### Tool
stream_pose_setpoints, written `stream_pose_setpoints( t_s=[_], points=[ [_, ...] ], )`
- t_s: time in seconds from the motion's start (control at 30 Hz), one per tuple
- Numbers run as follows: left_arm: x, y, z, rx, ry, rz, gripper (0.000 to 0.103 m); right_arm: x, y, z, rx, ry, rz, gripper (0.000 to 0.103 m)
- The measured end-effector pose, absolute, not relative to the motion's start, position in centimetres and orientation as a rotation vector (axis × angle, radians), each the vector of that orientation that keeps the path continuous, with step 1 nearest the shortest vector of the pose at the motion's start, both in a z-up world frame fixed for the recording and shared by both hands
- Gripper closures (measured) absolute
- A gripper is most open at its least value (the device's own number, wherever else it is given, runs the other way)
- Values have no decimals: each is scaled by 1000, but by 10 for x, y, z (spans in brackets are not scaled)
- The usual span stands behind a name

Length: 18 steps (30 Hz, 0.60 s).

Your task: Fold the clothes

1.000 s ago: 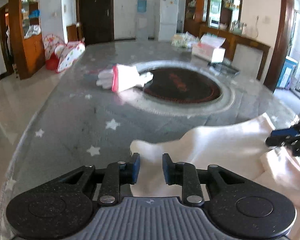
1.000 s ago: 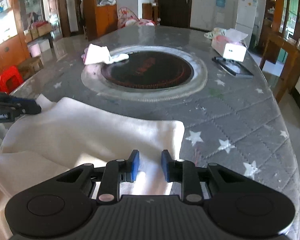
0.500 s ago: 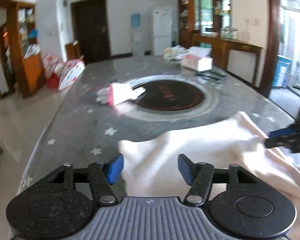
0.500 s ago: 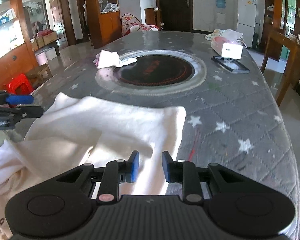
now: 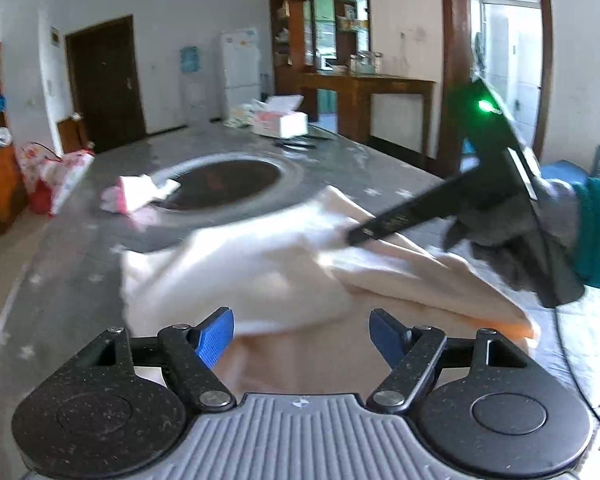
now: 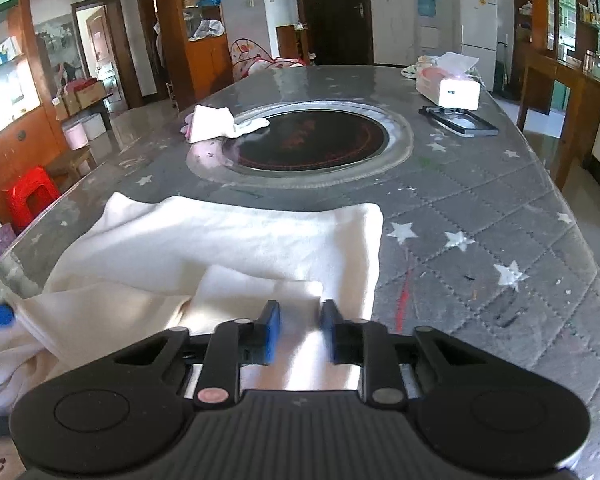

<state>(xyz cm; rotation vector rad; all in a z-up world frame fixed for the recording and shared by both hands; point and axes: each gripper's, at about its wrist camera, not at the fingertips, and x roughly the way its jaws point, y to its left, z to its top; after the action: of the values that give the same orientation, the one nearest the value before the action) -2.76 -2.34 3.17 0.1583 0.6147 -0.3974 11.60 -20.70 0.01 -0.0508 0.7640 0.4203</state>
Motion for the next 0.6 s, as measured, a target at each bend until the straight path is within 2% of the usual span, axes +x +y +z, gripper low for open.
stream_pose_setpoints(
  t_s=[0.1,0.6],
  points=[
    [-31,-38,24,169,646,-434,25,110,-210,4,-30,741,403,99],
    [-45,-87,10,264,650,-550,24,47,-270,59,-32,522,238,100]
  ],
)
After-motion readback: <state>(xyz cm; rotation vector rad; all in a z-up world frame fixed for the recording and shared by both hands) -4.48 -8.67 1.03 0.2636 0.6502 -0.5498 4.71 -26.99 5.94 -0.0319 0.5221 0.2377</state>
